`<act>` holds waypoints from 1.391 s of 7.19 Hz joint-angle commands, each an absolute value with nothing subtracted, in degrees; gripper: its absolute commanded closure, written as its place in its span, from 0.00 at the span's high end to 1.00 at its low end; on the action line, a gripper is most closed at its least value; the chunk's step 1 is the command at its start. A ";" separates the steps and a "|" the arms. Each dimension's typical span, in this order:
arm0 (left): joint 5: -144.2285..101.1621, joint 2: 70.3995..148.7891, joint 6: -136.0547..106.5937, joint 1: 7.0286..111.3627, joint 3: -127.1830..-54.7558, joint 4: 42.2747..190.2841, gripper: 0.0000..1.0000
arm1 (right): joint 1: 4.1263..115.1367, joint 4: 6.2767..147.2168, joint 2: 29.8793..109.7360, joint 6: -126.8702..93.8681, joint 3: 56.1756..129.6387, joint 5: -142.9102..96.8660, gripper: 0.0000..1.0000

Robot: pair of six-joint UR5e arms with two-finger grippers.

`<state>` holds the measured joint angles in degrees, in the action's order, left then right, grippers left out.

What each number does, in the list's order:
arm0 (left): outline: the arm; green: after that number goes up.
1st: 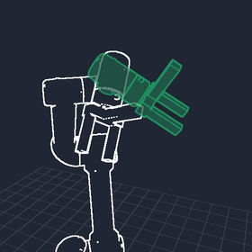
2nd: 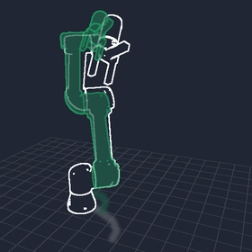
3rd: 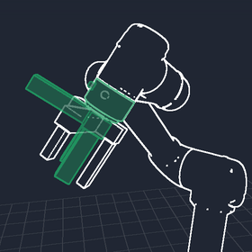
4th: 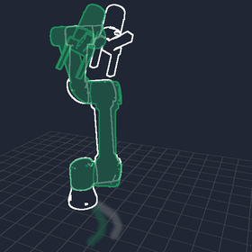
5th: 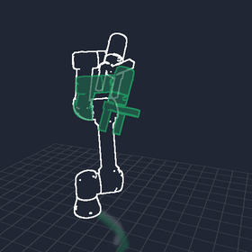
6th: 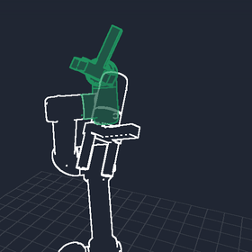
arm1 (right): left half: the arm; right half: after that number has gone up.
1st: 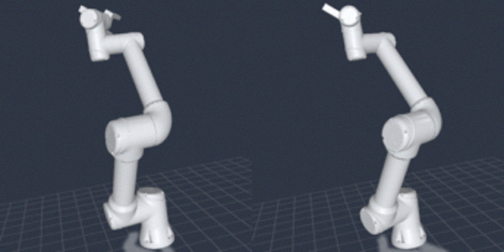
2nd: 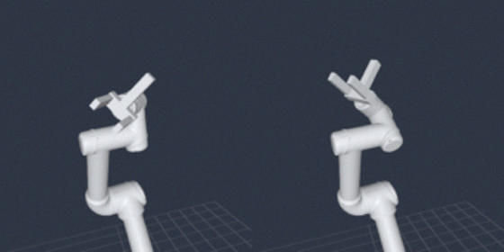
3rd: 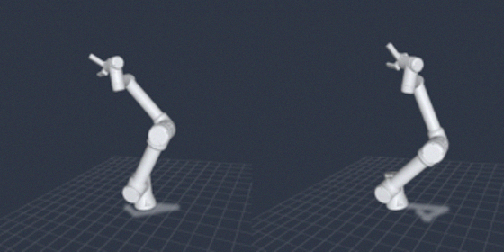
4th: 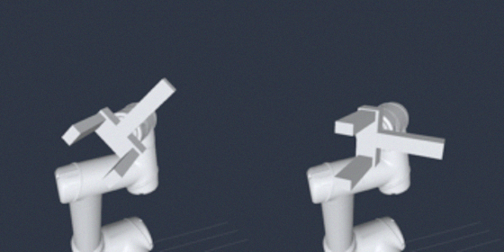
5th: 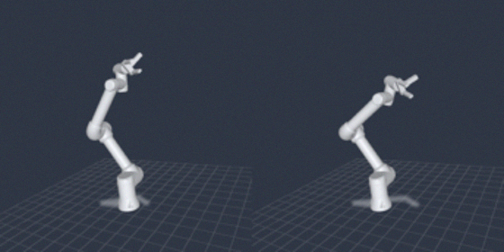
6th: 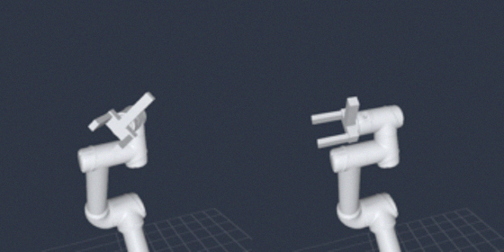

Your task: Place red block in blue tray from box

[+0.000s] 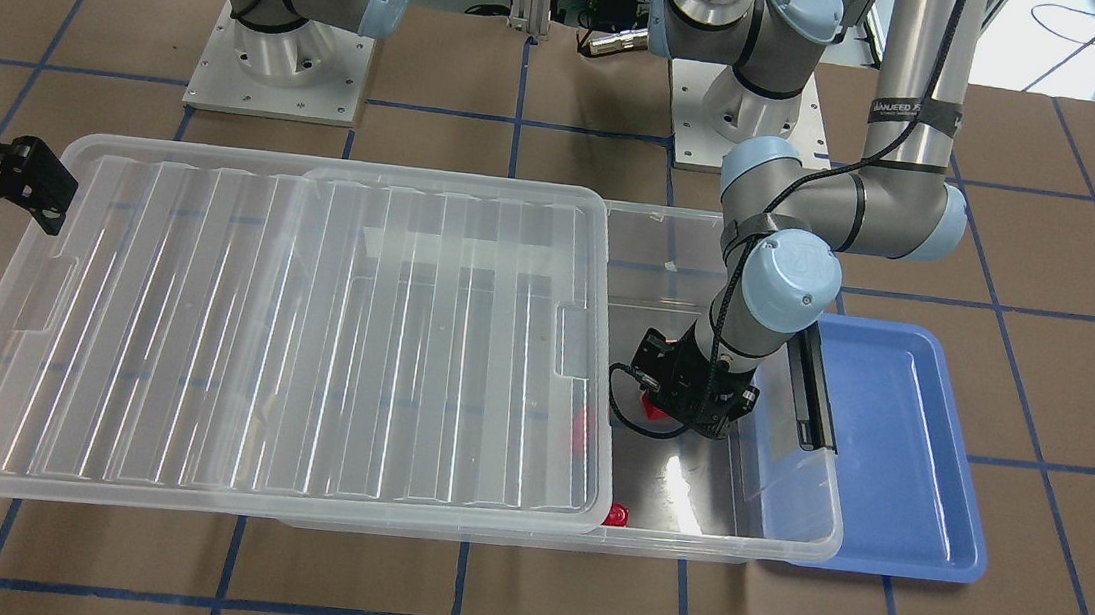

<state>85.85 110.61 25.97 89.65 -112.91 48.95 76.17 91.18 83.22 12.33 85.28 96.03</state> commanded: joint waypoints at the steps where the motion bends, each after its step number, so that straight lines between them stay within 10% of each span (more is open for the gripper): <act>1: 85.87 110.57 26.28 89.65 -112.50 48.78 0.36 | 76.90 90.53 83.41 11.87 85.17 91.71 1.00; 3: 85.69 109.09 26.11 89.65 -111.72 48.69 0.03 | 76.90 90.53 82.88 11.87 85.43 92.11 1.00; 10: 86.83 101.70 12.97 88.94 -95.66 73.61 0.03 | 76.82 91.14 83.41 11.87 89.12 92.46 1.00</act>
<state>86.22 102.83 18.08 88.98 -99.90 67.11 76.90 91.11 83.42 11.87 88.66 92.40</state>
